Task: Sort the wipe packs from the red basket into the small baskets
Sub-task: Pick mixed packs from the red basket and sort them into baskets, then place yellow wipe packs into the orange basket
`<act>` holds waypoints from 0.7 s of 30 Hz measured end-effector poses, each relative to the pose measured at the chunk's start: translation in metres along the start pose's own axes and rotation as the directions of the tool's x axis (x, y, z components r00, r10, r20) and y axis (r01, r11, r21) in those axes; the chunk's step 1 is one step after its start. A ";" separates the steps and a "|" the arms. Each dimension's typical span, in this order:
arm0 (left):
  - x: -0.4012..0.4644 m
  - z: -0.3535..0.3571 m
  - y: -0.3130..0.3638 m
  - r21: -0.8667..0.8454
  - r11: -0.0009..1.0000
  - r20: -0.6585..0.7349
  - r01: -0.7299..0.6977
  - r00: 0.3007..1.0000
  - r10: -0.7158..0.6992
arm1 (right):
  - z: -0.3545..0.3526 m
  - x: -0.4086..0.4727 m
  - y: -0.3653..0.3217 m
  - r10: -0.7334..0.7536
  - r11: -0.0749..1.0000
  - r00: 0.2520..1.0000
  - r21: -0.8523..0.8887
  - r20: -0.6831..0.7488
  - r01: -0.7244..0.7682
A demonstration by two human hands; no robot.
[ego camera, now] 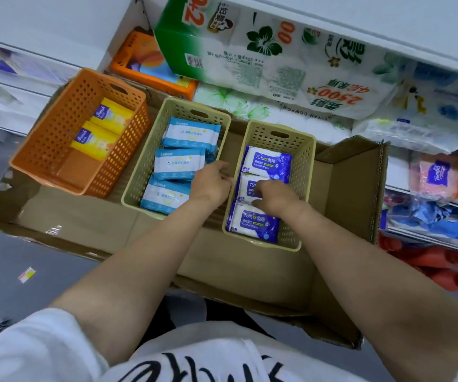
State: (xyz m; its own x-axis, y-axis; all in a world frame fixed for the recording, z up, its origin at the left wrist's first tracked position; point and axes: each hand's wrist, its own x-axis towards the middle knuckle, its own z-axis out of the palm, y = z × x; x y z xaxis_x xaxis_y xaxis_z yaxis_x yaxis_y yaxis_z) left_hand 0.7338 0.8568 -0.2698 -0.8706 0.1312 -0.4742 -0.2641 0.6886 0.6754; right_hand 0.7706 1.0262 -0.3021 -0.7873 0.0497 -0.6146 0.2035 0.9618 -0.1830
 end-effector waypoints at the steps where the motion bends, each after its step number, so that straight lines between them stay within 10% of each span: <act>1: -0.003 -0.010 -0.001 0.006 1.000 -0.013 -0.012 1.000 0.012 | -0.011 -0.003 -0.006 0.005 1.000 0.999 0.005 -0.040 -0.004; 8: -0.031 -0.152 -0.030 0.178 0.967 -0.005 -0.183 0.982 0.187 | -0.100 -0.043 -0.101 -0.091 0.991 0.930 -0.120 -0.355 0.051; 14: -0.097 -0.320 -0.102 0.459 0.798 -0.250 -0.392 0.804 0.539 | -0.122 -0.103 -0.246 -0.236 0.972 0.733 -0.149 -0.638 0.183; 21: -0.160 -0.482 -0.233 0.641 0.707 -0.328 -0.299 0.727 0.604 | -0.073 -0.147 -0.415 -0.325 0.917 0.597 -0.091 -0.733 0.388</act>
State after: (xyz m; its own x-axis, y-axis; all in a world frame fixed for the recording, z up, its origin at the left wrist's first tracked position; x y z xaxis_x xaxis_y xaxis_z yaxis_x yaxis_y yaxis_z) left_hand 0.7347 0.3318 -0.0786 -0.9281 0.2773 0.2484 0.3393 0.9047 0.2577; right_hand 0.7594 0.6396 -0.0801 -0.9631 -0.0856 0.2550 -0.1714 0.9260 -0.3364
